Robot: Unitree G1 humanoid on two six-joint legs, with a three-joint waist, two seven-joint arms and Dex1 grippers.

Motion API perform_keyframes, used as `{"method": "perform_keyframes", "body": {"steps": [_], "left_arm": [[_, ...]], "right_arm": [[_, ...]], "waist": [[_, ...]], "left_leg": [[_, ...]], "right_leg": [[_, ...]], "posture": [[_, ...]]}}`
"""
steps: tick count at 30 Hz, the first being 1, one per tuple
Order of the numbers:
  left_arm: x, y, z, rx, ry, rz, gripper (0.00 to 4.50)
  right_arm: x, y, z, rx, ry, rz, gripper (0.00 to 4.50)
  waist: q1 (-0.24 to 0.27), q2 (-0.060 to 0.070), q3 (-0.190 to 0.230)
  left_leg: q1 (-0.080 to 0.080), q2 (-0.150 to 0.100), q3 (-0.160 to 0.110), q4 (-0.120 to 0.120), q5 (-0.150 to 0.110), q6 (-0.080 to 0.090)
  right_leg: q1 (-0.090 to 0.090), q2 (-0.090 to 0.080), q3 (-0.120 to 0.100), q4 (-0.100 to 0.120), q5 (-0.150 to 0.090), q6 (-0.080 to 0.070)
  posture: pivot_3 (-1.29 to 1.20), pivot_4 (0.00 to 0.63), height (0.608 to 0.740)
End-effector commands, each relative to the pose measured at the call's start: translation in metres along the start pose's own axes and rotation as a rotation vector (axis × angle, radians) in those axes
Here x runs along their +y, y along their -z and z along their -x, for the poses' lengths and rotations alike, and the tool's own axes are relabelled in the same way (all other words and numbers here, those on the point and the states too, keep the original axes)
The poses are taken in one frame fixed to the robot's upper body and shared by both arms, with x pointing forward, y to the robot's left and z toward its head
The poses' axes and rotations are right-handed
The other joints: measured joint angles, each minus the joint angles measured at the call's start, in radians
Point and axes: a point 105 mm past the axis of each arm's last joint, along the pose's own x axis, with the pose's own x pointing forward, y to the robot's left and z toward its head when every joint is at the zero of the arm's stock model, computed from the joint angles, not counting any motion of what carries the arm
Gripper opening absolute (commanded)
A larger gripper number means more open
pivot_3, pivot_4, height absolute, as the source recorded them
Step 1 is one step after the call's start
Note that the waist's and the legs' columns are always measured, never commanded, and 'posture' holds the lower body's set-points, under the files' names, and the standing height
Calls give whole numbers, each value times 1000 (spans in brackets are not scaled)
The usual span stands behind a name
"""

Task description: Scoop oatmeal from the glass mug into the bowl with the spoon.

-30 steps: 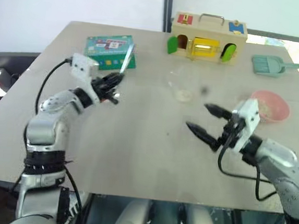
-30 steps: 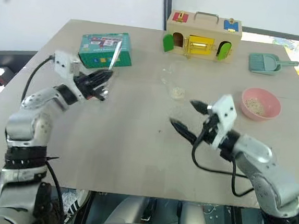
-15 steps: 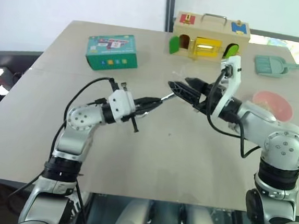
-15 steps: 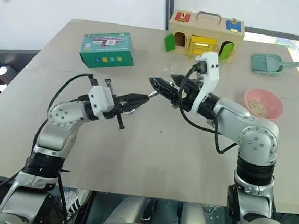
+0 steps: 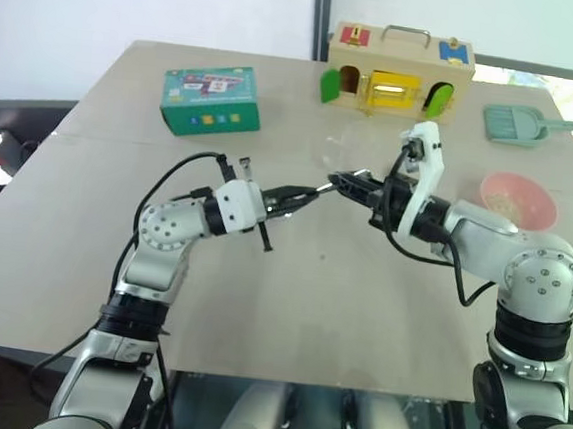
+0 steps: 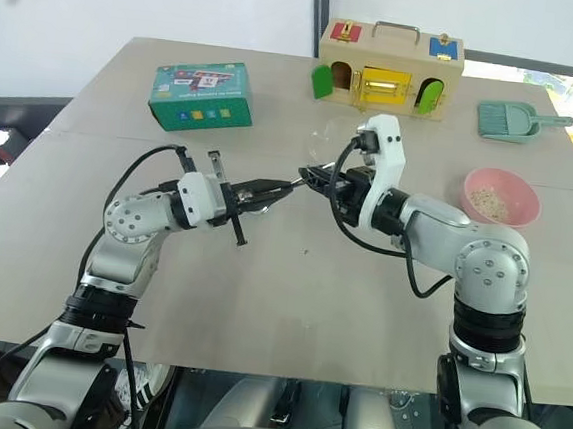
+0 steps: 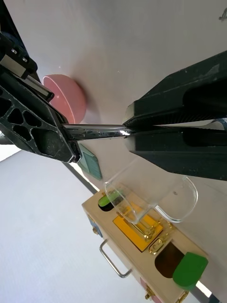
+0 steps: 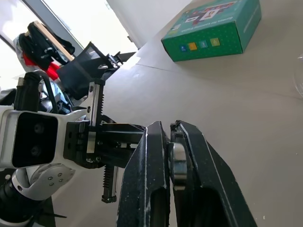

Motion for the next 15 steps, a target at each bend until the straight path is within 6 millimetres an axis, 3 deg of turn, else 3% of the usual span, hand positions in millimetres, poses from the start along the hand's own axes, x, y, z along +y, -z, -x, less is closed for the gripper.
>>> {"method": "perform_keyframes", "body": {"steps": [1, 4, 11, 15], "left_arm": [[2, -9, 0, -51, 14, 52, 0], [0, -14, 3, -87, 33, 132, 1070], [60, 16, 15, -27, -414, 426, 4313], [87, 42, 8, 72, -586, 568, 4416]], "right_arm": [[4, -13, 3, -48, -13, 21, 91], [-1, -12, 7, -49, 14, 16, 0], [-25, -4, 54, -66, 146, 0, 0], [-24, 4, 72, -71, 184, -9, 0]], "waist": [[-1, 0, 0], [-4, 0, 0], [9, 0, 0], [7, 0, 0]], "left_leg": [[0, 0, 0, 0, 0, 0], [0, 0, 0, 0, 0, 0], [0, 0, -1, 1, 0, 0], [-1, 0, -2, 2, 0, 0]], "right_leg": [[0, 0, 0, 0, 0, 0], [0, 0, 0, 0, 0, 0], [1, 0, -1, 0, 0, 0], [1, 0, -2, 0, 0, 1]], "posture": [[0, 150, 740], [0, 150, 740], [0, 150, 740], [0, 150, 740]]}}
